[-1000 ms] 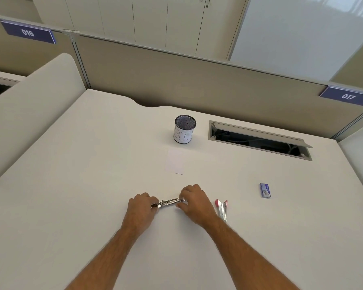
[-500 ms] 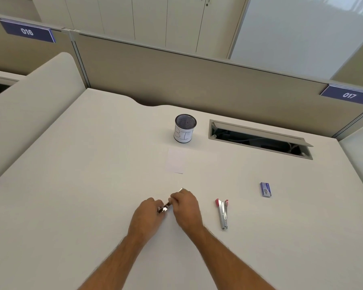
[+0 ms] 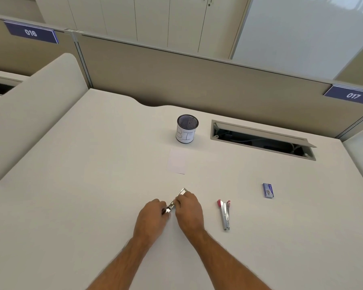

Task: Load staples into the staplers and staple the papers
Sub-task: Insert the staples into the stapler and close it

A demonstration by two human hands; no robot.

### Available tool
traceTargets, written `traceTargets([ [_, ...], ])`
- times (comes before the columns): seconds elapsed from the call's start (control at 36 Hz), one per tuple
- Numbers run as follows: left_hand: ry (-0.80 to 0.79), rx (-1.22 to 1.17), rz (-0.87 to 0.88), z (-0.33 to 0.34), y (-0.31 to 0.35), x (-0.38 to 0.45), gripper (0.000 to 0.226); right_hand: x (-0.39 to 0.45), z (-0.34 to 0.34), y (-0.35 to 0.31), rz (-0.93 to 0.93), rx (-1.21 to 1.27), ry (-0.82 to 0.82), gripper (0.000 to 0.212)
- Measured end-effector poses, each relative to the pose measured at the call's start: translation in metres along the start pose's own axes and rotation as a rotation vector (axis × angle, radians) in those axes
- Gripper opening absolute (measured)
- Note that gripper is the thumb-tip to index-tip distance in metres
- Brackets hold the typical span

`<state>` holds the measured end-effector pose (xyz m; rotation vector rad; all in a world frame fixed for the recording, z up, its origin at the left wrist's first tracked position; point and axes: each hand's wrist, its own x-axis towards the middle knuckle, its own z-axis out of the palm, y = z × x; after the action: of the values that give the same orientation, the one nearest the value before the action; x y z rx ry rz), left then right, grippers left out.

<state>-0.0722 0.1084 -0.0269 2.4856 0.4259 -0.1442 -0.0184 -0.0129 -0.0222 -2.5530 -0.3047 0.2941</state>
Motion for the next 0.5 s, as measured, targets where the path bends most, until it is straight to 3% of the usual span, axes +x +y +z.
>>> traceTargets([
  [0.11, -0.009, 0.001, 0.0, 0.0, 0.0, -0.001, 0.017, -0.001, 0.0, 0.004, 0.047, 0.09, 0.023, 0.022],
  [0.22, -0.027, 0.005, 0.0, 0.0, 0.002, -0.002, 0.014, -0.002, -0.008, 0.004, 0.237, 0.338, 0.088, 0.006],
  [0.42, -0.016, -0.076, -0.017, 0.001, 0.007, -0.004, 0.015, 0.001, -0.015, 0.005, 0.417, 0.604, 0.111, 0.056],
  [0.5, 0.004, -0.153, -0.024, 0.0, 0.011, -0.006, 0.011, 0.001, -0.021, 0.002, 0.455, 0.711, 0.125, 0.045],
])
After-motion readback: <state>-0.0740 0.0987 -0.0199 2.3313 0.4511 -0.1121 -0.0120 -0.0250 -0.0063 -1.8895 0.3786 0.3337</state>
